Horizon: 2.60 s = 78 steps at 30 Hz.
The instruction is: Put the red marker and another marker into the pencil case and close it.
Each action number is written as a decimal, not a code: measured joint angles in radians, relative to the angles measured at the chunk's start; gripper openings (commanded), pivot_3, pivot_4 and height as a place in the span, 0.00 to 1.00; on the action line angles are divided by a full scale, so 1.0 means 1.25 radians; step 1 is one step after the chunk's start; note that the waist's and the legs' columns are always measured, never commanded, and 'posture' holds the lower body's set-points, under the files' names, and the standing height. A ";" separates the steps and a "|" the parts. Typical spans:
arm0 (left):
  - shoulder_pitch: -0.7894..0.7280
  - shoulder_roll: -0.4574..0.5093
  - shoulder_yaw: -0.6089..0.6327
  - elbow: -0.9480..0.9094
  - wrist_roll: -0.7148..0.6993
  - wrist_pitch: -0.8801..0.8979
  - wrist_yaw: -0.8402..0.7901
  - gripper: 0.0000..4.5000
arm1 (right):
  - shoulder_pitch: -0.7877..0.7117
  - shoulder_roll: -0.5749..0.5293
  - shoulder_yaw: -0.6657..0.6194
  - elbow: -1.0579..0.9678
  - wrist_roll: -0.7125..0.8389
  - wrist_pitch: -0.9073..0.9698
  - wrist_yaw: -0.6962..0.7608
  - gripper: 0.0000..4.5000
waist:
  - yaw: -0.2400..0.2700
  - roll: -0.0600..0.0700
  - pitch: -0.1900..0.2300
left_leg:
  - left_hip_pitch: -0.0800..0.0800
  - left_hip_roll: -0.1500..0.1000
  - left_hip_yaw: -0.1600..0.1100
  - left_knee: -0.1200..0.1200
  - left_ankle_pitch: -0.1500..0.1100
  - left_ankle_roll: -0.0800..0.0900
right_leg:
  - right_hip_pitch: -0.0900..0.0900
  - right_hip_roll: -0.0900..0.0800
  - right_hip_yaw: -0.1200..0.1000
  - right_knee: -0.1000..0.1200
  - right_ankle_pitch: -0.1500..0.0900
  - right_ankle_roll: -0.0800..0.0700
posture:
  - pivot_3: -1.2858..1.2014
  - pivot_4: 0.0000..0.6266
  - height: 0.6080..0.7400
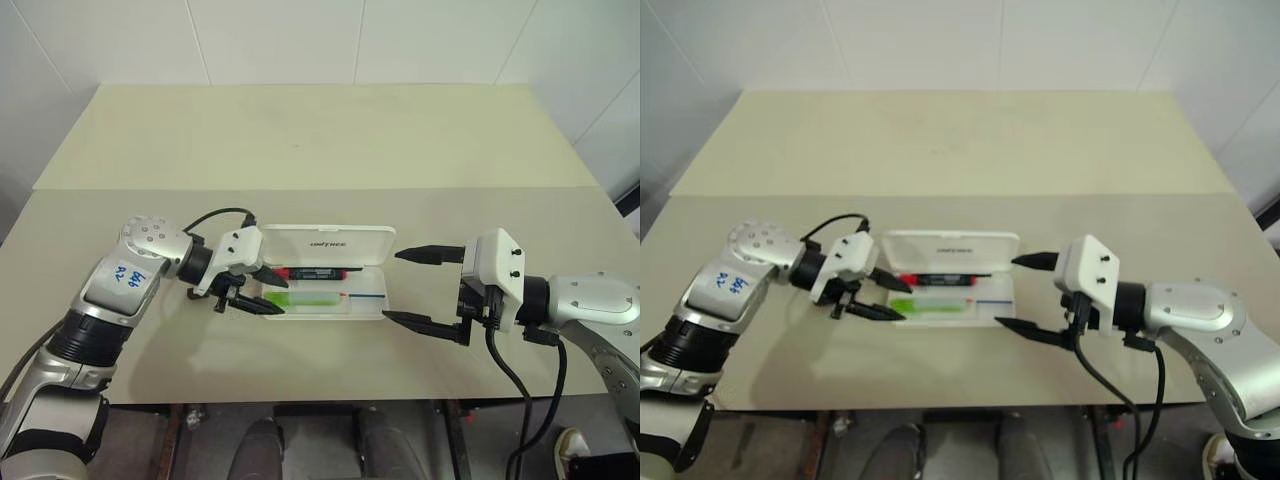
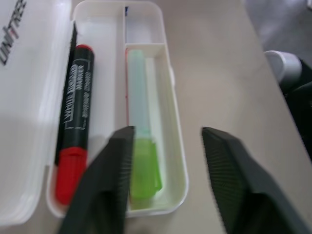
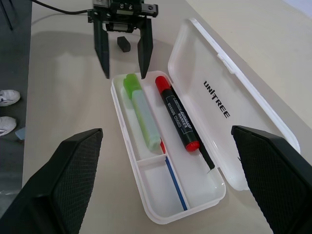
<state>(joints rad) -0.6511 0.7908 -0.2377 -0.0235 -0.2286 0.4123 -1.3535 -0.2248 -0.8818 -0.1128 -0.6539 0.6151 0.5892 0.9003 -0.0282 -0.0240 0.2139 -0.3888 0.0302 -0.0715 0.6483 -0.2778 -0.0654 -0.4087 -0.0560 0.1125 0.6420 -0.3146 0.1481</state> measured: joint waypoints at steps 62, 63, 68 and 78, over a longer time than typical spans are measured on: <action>-0.020 -0.052 -0.037 0.028 0.076 0.002 0.015 0.01 | -0.005 0.011 0.021 -0.004 0.002 0.003 -0.032 1.00 | 0.000 0.000 0.000 | 0.000 0.000 0.000 0.000 0.001 0.001 | 0.000 0.000 0.000 -0.001 0.001 0.000 | 0.52 0.24 1.00; -0.018 -0.052 -0.037 0.028 0.076 0.002 0.013 0.01 | -0.006 0.012 0.021 -0.004 0.002 0.003 -0.033 1.00 | 0.000 0.000 0.000 | 0.000 0.000 0.000 0.000 0.001 0.001 | 0.000 0.000 0.000 -0.001 0.001 0.000 | 0.52 0.24 1.00; -0.011 -0.050 -0.037 0.021 0.076 0.002 -0.001 0.01 | -0.007 0.014 0.021 -0.004 0.002 0.003 -0.033 1.00 | 0.000 0.000 0.000 | 0.000 0.000 0.000 0.000 0.001 0.001 | 0.000 0.000 0.000 -0.002 0.001 0.000 | 0.52 0.24 1.00; -0.003 -0.043 -0.030 0.008 0.043 0.001 -0.036 0.01 | -0.020 0.022 0.024 -0.003 0.000 0.003 -0.033 1.00 | -0.001 0.000 0.000 | 0.000 0.000 0.000 -0.001 0.001 0.001 | 0.000 0.000 0.000 -0.002 0.001 0.000 | 0.52 0.24 1.00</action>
<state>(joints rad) -0.6553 0.7365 -0.2750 -0.0138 -0.1753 0.4140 -1.3981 -0.2501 -0.8541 -0.0831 -0.6576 0.6156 0.5930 0.8590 -0.0290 -0.0241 0.2139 -0.3891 0.0301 -0.0717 0.6476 -0.2770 -0.0641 -0.4083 -0.0560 0.1126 0.6398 -0.3132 0.1484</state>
